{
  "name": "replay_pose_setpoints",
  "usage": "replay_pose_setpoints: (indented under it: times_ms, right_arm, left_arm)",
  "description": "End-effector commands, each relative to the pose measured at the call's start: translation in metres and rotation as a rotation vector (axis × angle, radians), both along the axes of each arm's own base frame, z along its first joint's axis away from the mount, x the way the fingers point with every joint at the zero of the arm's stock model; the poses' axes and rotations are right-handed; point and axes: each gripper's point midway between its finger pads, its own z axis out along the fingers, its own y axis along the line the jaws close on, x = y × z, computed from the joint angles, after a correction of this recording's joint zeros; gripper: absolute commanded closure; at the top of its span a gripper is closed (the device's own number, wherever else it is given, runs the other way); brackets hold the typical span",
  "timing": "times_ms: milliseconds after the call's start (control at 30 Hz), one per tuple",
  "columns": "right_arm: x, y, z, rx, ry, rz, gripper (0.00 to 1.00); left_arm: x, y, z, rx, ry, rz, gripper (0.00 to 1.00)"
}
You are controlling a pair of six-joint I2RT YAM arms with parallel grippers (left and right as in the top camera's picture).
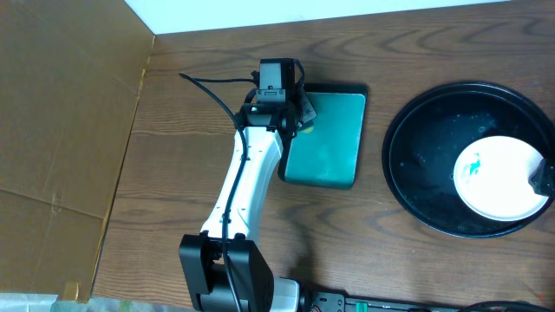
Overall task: Clean dirty plates on tray and stack at the side
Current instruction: 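Drag the blue-printed white plate to the tray center with the right gripper, then move the left gripper with the sponge onto the blue-printed plate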
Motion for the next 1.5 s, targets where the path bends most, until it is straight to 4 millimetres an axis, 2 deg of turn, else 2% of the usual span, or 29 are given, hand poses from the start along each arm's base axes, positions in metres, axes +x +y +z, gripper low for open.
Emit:
replay_pose_setpoints:
  times_ms: [0, 100, 233, 333, 367, 400, 500, 667, 800, 1033, 1300, 1467]
  right_arm:
    - [-0.008, 0.004, -0.006, 0.018, 0.048, -0.065, 0.65]
    - [-0.011, 0.01, -0.007, 0.049, 0.088, -0.163, 0.62]
    - [-0.013, 0.017, -0.009, 0.058, 0.103, -0.194, 0.65]
    - [-0.009, 0.016, -0.009, 0.032, 0.077, -0.188, 0.9]
    - [-0.006, 0.016, -0.009, 0.032, 0.065, -0.186, 0.95]
    - [-0.002, 0.016, -0.007, 0.034, 0.046, -0.185, 0.99]
    - [0.015, 0.019, -0.002, 0.053, -0.023, -0.179, 0.99]
    - [0.051, 0.032, 0.018, 0.125, -0.183, -0.174, 0.99]
    - [0.063, 0.045, 0.016, 0.139, -0.221, -0.149, 0.99]
    - [0.066, 0.062, -0.02, 0.167, -0.164, -0.138, 0.99]
    - [0.055, 0.086, -0.025, 0.301, -0.102, -0.08, 0.99]
    - [0.052, 0.09, -0.027, 0.278, -0.105, -0.035, 0.99]
  left_arm:
    - [0.0, 0.002, 0.001, 0.006, -0.005, 0.001, 0.92]
    - [0.0, 0.002, 0.001, 0.006, -0.005, 0.001, 0.93]
    - [0.0, 0.002, 0.001, 0.006, -0.005, 0.001, 0.94]
    - [0.0, 0.002, 0.001, 0.006, -0.005, 0.001, 0.93]
    - [0.0, 0.002, 0.001, 0.006, -0.005, 0.001, 0.93]
    - [0.0, 0.002, 0.001, 0.006, -0.005, 0.001, 0.93]
    - [0.0, -0.003, 0.001, -0.018, -0.004, -0.015, 0.93]
    - [0.001, -0.033, 0.001, -0.158, -0.007, -0.108, 0.93]
    - [0.004, -0.059, 0.004, -0.237, -0.02, -0.185, 0.93]
    - [0.003, -0.107, 0.011, -0.257, -0.052, -0.309, 0.93]
    - [-0.004, -0.174, 0.013, -0.267, -0.085, -0.472, 0.93]
    - [-0.007, -0.217, 0.002, -0.277, -0.09, -0.563, 0.93]
